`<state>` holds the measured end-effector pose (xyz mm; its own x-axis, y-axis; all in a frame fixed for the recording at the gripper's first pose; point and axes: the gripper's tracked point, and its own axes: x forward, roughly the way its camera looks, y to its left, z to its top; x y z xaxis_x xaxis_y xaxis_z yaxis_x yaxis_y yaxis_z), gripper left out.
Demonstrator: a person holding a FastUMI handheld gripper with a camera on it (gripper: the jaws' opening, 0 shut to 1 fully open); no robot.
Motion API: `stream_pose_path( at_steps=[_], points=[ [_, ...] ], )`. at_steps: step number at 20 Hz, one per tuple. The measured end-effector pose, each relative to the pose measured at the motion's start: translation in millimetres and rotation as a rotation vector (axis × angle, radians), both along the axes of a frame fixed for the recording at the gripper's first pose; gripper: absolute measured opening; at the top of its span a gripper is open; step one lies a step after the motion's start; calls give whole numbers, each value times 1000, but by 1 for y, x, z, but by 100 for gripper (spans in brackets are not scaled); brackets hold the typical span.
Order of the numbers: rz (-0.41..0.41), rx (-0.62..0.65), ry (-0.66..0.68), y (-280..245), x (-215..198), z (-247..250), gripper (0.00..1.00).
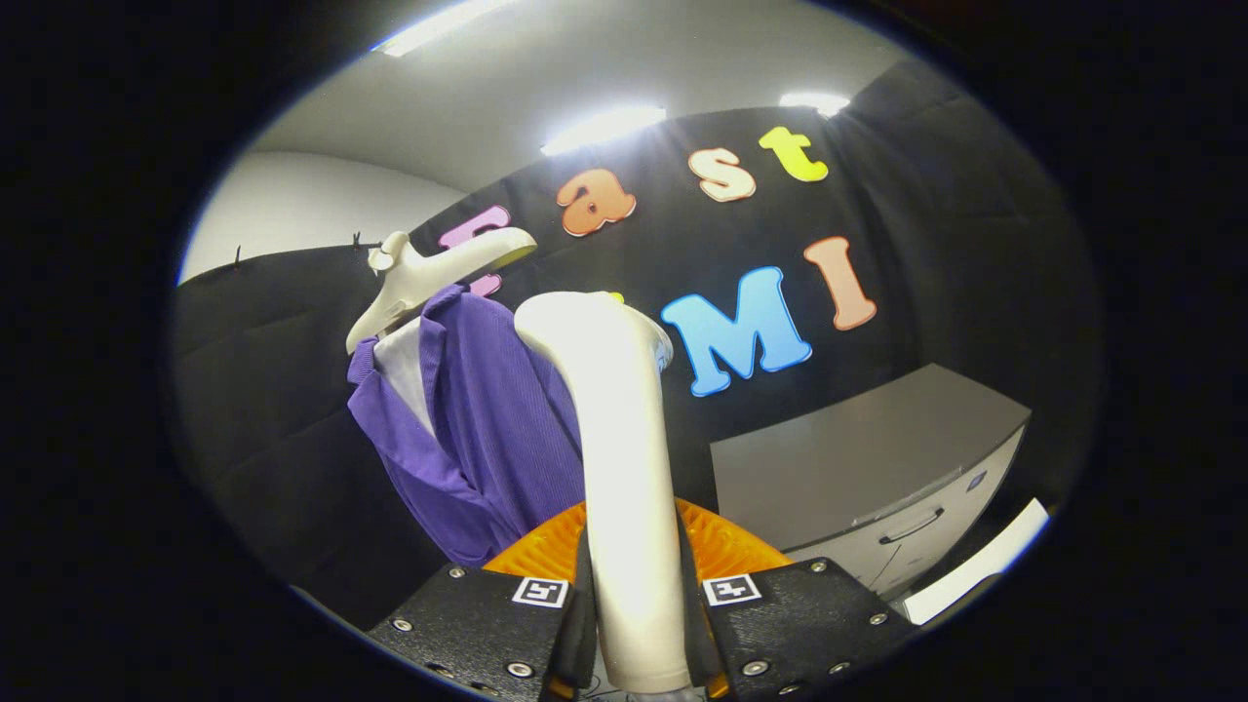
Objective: Iron the clothes twice with a garment steamer, once on the left side and once on the right side.
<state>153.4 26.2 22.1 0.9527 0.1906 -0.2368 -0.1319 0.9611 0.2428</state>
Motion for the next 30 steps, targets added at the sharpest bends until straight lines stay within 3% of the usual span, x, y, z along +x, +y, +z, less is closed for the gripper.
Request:
stream_pose_path(
  at_steps=[10,13,16,30],
  points=[
    [-55,-191,-163,68,20,10,36],
    [-119,-215,-193,72,27,3,36],
    [-155,-259,-204,82,38,-9,36],
    [-163,-420,-164,102,45,-76,36]
  ],
)
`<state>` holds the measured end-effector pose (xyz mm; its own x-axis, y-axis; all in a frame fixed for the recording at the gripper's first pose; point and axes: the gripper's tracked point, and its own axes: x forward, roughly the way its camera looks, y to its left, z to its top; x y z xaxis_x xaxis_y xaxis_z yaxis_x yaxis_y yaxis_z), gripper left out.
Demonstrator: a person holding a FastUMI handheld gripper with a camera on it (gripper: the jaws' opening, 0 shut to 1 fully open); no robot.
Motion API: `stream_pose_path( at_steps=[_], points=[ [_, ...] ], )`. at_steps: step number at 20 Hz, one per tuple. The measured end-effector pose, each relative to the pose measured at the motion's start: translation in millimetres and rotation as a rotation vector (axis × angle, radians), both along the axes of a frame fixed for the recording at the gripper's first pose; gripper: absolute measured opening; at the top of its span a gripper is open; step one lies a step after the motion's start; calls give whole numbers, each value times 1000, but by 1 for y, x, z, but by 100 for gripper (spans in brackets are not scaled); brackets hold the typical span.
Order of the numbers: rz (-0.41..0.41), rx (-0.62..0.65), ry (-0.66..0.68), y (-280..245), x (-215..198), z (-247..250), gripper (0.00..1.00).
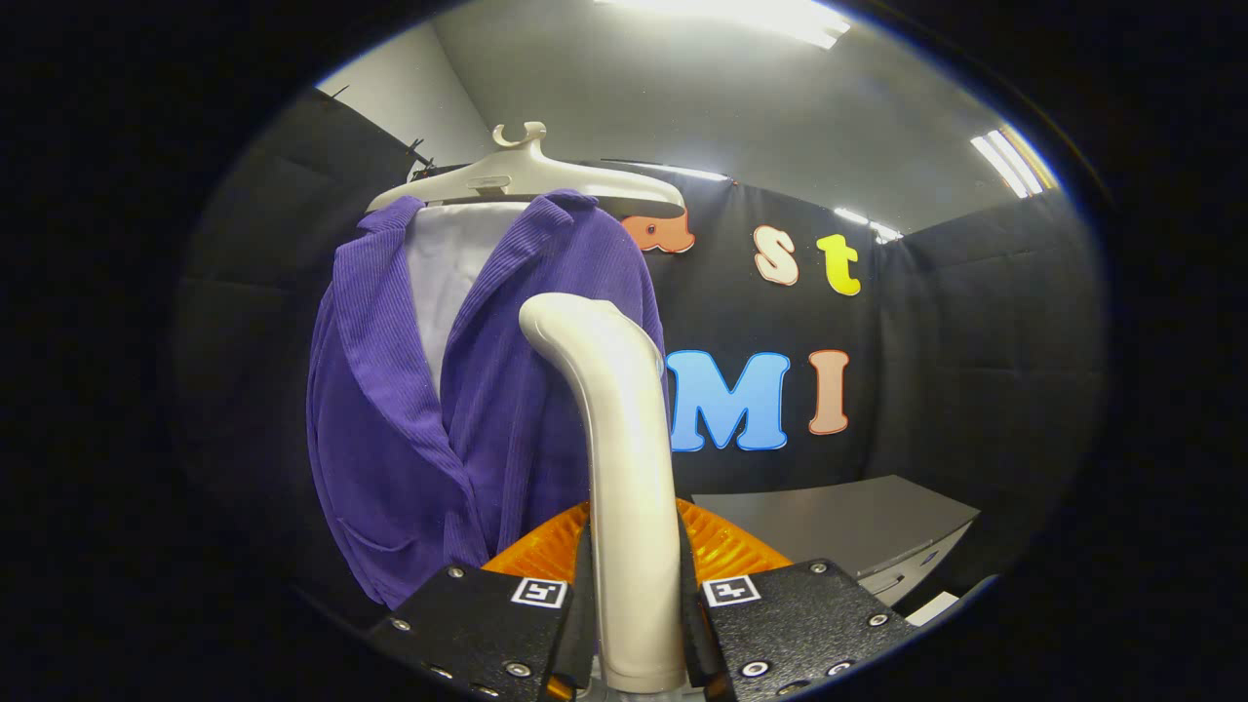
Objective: Iron the clothes twice with a garment steamer, once on the left side and once on the right side.
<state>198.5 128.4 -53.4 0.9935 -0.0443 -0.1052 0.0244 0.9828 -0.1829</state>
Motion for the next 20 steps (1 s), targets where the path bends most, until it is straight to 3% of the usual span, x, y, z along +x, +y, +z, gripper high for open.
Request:
stream_pose_path(
  at_steps=[9,20],
  points=[
    [20,-85,74,-4,-21,-53,37],
    [49,-80,255,-9,-53,-142,37]
  ],
)
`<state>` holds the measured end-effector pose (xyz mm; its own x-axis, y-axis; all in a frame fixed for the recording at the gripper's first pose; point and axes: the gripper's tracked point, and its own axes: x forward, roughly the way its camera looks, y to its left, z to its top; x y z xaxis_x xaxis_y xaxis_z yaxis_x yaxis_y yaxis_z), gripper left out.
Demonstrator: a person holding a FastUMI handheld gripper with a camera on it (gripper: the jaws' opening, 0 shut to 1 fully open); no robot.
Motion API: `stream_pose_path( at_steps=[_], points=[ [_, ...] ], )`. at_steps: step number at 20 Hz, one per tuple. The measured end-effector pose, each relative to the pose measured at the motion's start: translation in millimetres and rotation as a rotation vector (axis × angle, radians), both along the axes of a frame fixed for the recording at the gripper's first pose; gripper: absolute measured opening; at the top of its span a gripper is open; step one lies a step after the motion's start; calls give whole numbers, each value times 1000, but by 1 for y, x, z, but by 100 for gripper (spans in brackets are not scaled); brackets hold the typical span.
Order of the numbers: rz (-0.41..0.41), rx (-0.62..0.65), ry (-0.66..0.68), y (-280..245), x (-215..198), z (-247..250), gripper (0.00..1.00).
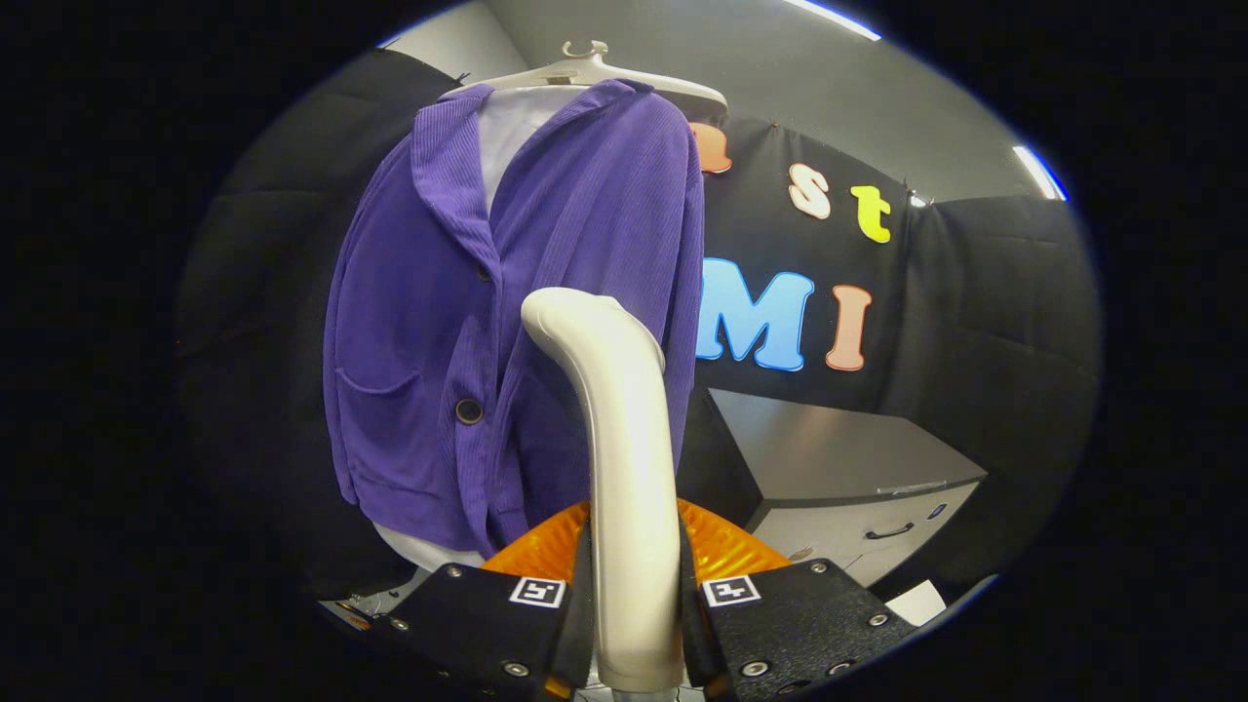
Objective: Iron the clothes twice with a garment steamer, once on the left side and once on the right side.
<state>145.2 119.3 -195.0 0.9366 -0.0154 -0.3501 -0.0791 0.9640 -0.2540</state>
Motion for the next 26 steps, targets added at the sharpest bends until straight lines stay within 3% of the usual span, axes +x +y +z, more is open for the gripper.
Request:
stream_pose_path(
  at_steps=[10,26],
  points=[
    [13,-37,179,-12,-33,-82,37],
    [30,21,411,-27,-92,-160,37]
  ],
)
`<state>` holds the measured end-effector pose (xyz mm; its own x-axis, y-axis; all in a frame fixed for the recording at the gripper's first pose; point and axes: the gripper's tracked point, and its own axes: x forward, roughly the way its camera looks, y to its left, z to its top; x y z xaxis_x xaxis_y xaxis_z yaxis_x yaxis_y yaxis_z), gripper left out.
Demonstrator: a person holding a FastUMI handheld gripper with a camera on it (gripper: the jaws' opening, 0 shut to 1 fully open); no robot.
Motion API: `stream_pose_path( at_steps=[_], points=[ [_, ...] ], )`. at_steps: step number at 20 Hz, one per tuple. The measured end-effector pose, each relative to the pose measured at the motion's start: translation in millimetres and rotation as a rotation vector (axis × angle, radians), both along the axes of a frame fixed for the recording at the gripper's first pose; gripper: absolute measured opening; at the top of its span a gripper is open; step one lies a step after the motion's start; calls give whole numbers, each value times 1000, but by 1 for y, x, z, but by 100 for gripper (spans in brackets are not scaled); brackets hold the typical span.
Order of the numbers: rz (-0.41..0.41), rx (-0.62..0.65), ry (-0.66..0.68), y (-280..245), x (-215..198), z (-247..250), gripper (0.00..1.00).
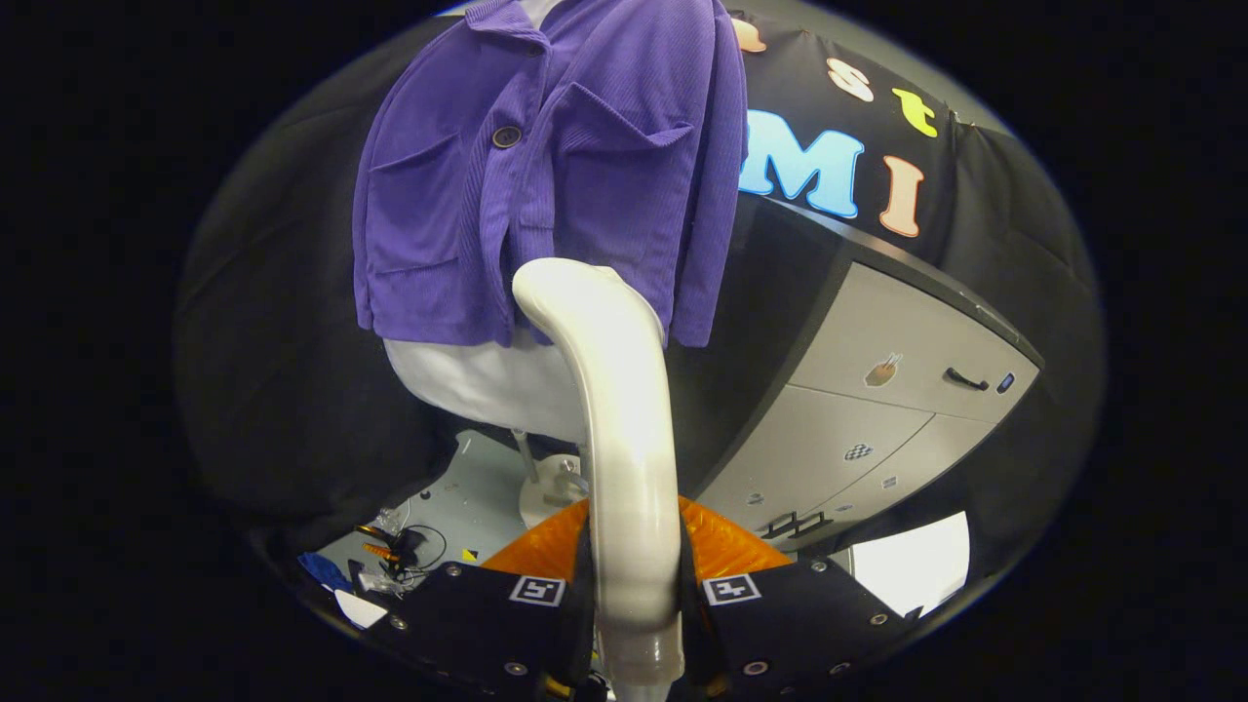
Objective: Iron the clothes twice with a garment steamer, once on the left side and once on the right side.
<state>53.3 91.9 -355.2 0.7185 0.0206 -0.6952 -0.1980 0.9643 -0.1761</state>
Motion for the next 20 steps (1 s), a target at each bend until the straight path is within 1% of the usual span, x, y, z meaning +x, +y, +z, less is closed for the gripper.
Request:
stream_pose_path(
  at_steps=[2,4,8,11,16,18,20],
  points=[
    [21,2,4,4,-10,4,37],
    [61,26,0,18,-24,17,37],
    [188,61,-70,59,-34,66,37],
    [256,81,-135,90,-29,101,37],
    [413,83,-246,136,-26,154,37],
    [448,97,-308,154,-18,181,37],
    [463,116,-377,170,-4,211,37]
  ],
)
